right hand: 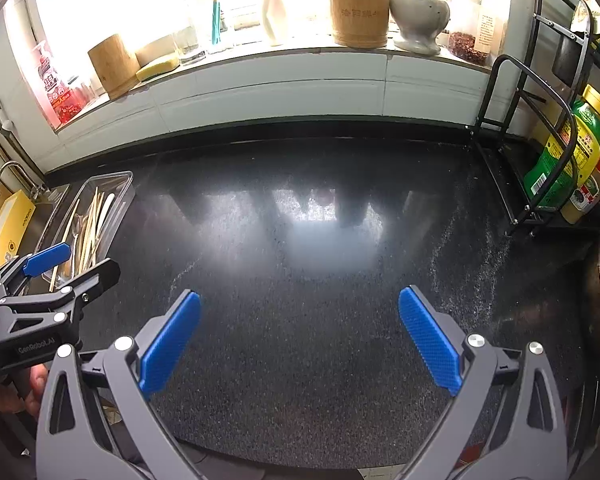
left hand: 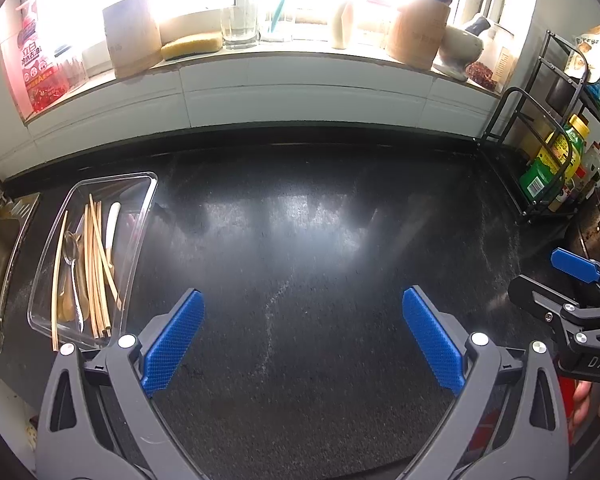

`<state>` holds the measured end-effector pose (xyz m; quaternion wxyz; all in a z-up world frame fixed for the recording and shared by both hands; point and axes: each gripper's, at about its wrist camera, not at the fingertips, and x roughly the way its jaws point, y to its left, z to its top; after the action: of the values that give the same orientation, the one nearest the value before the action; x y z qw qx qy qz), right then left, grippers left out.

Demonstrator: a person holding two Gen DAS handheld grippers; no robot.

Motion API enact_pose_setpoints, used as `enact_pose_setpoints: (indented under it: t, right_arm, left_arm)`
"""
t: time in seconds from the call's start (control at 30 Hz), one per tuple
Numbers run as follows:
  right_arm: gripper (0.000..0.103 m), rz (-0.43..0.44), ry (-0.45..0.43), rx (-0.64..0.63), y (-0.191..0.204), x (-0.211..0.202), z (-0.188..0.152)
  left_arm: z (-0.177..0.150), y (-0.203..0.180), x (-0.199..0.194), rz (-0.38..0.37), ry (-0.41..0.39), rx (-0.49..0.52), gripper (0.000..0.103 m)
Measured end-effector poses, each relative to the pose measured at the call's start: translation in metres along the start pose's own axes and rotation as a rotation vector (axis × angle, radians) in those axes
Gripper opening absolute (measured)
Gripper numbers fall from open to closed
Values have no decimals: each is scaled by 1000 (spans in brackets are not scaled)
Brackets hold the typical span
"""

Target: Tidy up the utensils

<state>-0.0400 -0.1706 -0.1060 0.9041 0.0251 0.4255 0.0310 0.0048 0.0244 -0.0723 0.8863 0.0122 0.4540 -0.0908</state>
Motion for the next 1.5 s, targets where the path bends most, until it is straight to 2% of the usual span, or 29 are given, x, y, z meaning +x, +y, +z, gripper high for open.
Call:
enact_pose_setpoints:
  t: [1.5]
  right_arm:
    - [96,7,7,-21,3,6,7]
  left_arm:
    - [8,2,6,5,24,-10,97]
